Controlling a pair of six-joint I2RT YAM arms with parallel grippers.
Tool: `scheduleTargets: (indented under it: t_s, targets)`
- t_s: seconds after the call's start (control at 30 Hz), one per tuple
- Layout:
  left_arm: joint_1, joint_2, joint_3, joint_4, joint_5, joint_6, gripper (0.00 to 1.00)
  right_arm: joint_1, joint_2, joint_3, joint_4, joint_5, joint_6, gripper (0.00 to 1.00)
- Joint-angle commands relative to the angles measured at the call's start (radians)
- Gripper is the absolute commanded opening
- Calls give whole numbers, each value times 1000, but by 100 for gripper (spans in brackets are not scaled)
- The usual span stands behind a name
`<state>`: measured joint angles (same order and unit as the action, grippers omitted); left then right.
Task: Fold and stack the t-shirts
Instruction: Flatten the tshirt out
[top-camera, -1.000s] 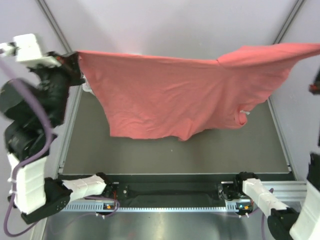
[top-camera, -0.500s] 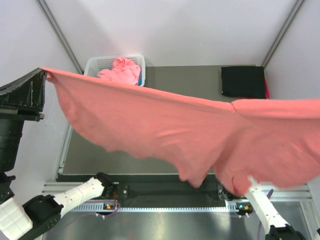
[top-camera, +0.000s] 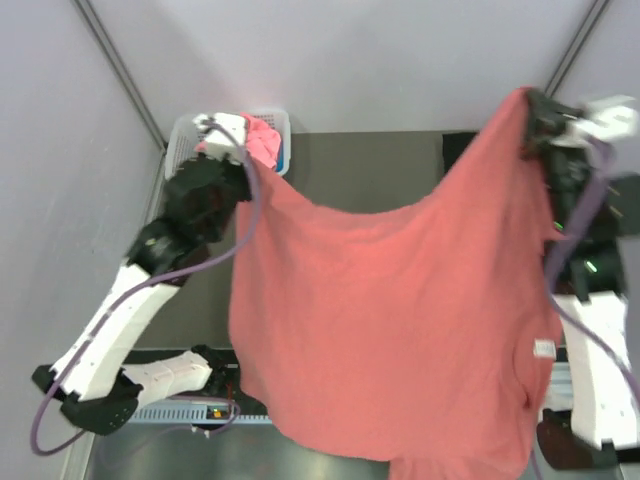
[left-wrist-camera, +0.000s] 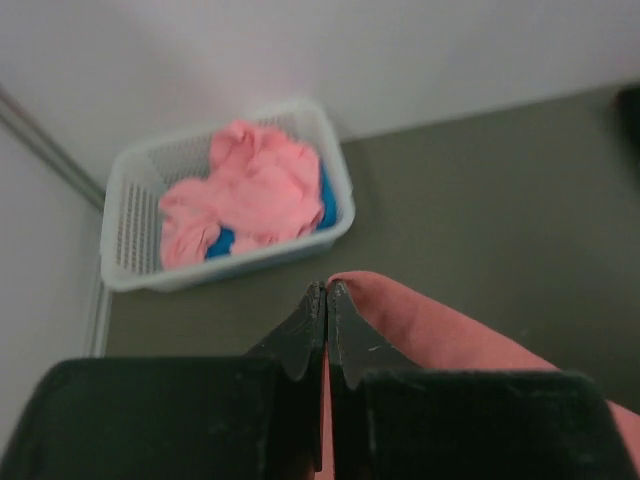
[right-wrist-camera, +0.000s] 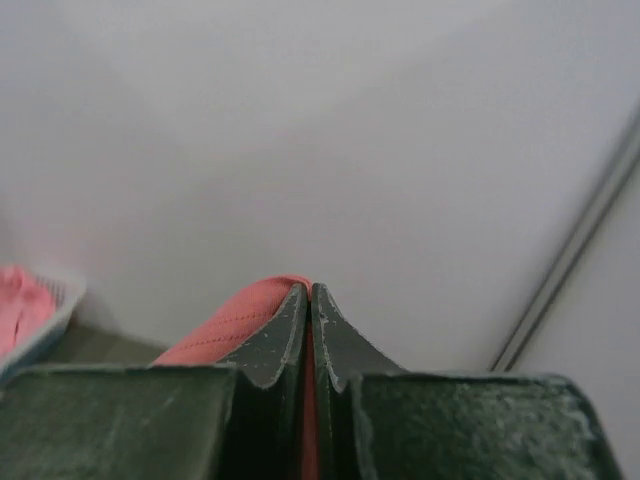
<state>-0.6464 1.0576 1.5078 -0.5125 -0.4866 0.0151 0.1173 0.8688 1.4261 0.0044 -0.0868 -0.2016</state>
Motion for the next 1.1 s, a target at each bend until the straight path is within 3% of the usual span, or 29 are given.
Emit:
scheduleTargets:
  t_s: [0.0,0.07,0.2,0.4,0.63,0.83,1.07]
  targets:
    - [84,21,-147,147,-72,40,0,10,131,-168,216,-134,-32,0]
    - [173,93,-182,155,-17,-12,0,8,249,-226,314,-165,-18,0]
    - [422,235,-218,210,109,-132,0,1,485,-166,405,-235,-3,0]
    - [501,393,-249,580,201,-52,0,-7,818,-32,549,-324,25,0]
    - [573,660,-21,551,281,-24,0,-11,1114,192,667,-352,80,0]
    - [610,757,61,531,353,-7,0,-24,1216,310,675,-369,133,0]
    - [686,794,95,470,482,-14,0,-36,1110,189,609,-338,57,0]
